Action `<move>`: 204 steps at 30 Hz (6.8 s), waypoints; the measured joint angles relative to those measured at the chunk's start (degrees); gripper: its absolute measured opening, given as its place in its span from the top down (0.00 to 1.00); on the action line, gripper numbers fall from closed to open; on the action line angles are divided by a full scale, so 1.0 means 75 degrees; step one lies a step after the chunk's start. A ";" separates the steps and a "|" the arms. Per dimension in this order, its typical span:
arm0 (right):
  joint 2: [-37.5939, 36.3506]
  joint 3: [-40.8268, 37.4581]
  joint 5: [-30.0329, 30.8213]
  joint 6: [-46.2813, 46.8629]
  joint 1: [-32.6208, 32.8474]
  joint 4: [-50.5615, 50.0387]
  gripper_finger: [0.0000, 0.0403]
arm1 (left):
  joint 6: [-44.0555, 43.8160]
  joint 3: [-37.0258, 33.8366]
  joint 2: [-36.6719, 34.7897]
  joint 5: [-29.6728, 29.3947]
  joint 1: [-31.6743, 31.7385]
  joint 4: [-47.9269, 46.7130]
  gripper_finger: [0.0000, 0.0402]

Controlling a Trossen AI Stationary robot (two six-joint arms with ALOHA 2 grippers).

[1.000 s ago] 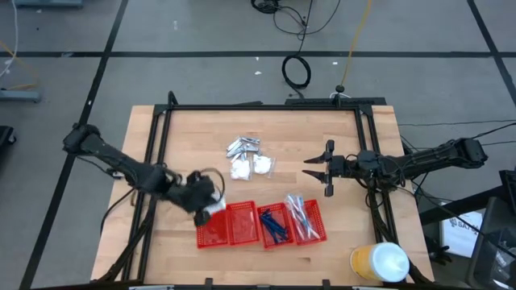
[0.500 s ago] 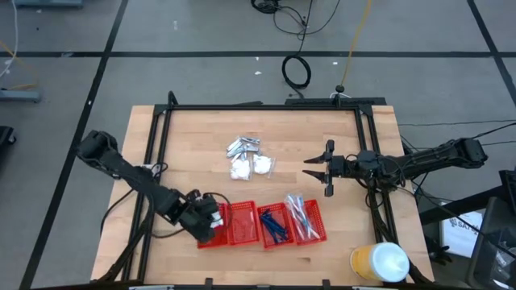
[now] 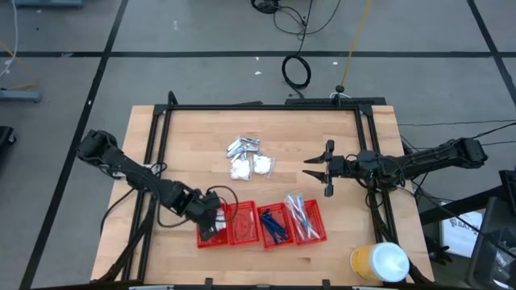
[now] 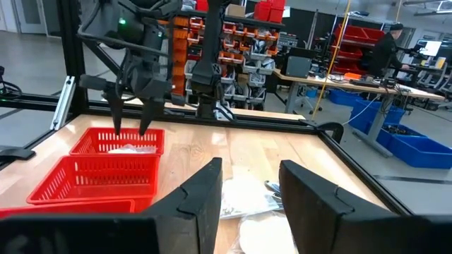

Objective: Pick & Place Travel size toiletries
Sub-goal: Put the white cotton packs into the left red bin

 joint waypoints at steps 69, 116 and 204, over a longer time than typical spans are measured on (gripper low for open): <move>0.0001 0.0000 0.0606 -0.0012 -0.0041 -0.0090 0.68 | 0.2840 0.0125 -0.1456 -0.0070 0.4258 0.0127 0.99; 0.0001 0.0000 0.0568 -0.0122 -0.0044 -0.0055 0.68 | -0.1863 0.0125 -0.0100 -0.0782 -0.0987 0.0154 0.93; 0.0002 0.0000 0.0574 0.0205 -0.0294 -0.0059 0.68 | 0.5678 0.0122 0.1815 -0.0664 0.4611 0.4687 0.98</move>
